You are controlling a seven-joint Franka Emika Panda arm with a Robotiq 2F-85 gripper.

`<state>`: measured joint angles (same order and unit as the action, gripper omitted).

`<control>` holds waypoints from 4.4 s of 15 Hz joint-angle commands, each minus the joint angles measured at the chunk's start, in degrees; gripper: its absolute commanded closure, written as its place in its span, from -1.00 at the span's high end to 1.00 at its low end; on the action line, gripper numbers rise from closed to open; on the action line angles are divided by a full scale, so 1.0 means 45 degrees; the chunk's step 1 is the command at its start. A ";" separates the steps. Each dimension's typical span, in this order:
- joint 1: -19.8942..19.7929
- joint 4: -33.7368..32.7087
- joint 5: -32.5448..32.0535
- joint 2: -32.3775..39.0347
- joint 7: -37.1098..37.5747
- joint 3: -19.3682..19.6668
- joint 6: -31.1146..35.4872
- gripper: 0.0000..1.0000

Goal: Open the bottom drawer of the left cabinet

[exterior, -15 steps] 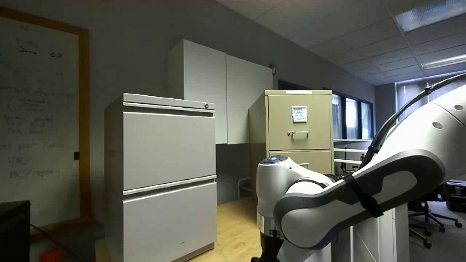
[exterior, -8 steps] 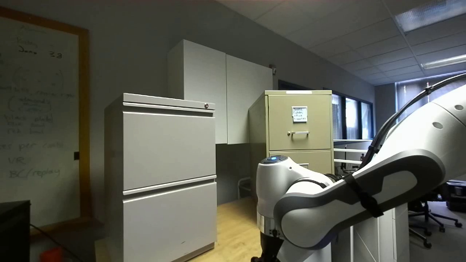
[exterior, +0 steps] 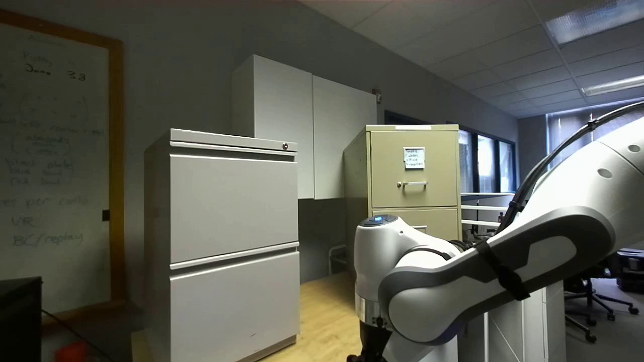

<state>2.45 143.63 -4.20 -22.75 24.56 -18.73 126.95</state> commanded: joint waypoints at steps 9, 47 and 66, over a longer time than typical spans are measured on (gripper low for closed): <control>-0.0350 -0.1211 -0.0919 0.0736 0.1412 0.0375 0.0113 1.00; -0.1911 -0.1509 0.7476 0.4494 0.1758 0.5331 1.3677 1.00; -0.0769 -0.2272 0.5485 0.3375 0.2876 0.7555 1.4195 1.00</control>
<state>-7.69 135.38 25.32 -4.71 33.84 10.51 192.20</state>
